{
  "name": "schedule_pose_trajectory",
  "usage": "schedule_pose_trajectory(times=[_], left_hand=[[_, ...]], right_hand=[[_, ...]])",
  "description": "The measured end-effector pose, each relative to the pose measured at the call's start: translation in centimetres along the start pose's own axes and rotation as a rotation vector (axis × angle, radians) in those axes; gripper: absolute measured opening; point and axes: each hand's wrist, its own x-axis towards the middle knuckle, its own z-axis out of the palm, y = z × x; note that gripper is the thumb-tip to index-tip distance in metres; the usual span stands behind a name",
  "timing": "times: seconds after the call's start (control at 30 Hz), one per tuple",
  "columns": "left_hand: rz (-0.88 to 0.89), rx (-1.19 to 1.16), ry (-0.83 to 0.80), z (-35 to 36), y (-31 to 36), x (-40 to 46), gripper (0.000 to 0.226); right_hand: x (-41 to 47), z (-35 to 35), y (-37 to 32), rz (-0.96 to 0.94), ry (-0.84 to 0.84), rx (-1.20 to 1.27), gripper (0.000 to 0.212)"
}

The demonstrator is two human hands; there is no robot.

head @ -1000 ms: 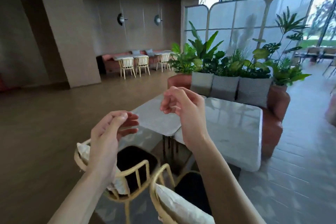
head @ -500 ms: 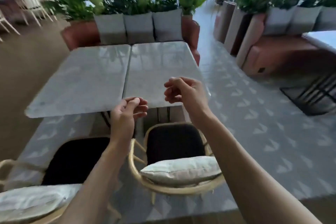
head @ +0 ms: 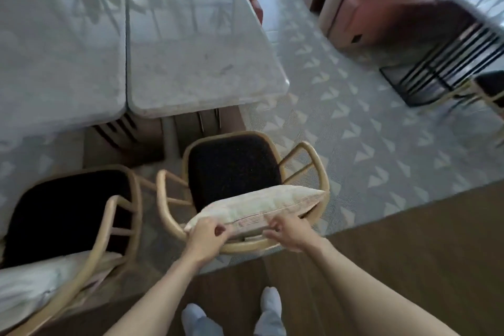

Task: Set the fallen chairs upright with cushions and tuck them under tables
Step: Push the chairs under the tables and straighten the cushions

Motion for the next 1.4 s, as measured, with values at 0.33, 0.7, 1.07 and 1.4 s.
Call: schedule_pose_trajectory(times=[0.33, 0.7, 1.07, 1.4], left_hand=[[0.272, 0.301, -0.083, 4.9, -1.3, -0.4, 0.051], [0.266, 0.376, 0.081, 5.6, -4.0, 1.2, 0.039], [0.195, 0.275, 0.117, 3.2, -2.4, 6.2, 0.045], [0.168, 0.282, 0.085, 2.9, -2.0, 6.0, 0.041]], right_hand=[[2.6, 4.5, 3.5, -0.204, 0.033, -0.478, 0.064], [5.3, 4.2, 2.3, -0.29, 0.062, -0.504, 0.05], [9.9, 0.0, 1.3, -0.356, 0.074, -0.465, 0.049], [9.0, -0.5, 1.2, -0.342, 0.064, -0.45, 0.052]])
